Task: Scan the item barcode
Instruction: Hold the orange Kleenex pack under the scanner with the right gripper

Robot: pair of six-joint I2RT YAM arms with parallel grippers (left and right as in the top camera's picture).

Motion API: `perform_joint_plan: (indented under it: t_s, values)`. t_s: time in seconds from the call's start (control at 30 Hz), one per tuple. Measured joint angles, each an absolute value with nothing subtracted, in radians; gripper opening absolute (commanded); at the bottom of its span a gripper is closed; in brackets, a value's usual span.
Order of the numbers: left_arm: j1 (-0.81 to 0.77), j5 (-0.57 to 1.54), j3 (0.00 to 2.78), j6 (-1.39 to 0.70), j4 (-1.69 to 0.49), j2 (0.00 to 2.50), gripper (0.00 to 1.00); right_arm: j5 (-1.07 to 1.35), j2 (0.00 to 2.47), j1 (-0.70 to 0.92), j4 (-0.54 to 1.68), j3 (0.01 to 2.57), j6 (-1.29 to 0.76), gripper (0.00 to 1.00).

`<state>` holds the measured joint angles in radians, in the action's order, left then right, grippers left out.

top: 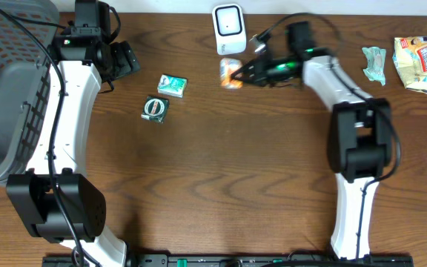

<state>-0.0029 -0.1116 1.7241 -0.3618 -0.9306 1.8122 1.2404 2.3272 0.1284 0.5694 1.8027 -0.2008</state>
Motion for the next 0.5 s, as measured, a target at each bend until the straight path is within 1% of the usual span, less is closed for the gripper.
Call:
perform_joint_plan:
  t_s: [0.1, 0.2, 0.5]
  values:
    - [-0.003, -0.111, 1.724, -0.361, -0.931, 1.812, 0.98, 1.377, 2.323, 0.067, 0.569, 1.803, -0.154, 0.01]
    - [-0.003, -0.111, 1.724, -0.361, -0.931, 1.812, 0.98, 1.449, 2.323, 0.023, 0.572, 1.803, -0.131, 0.01]
    - [-0.003, -0.111, 1.724, -0.362, -0.931, 1.812, 0.98, 1.517, 2.323, 0.019, 0.575, 1.803, -0.113, 0.01]
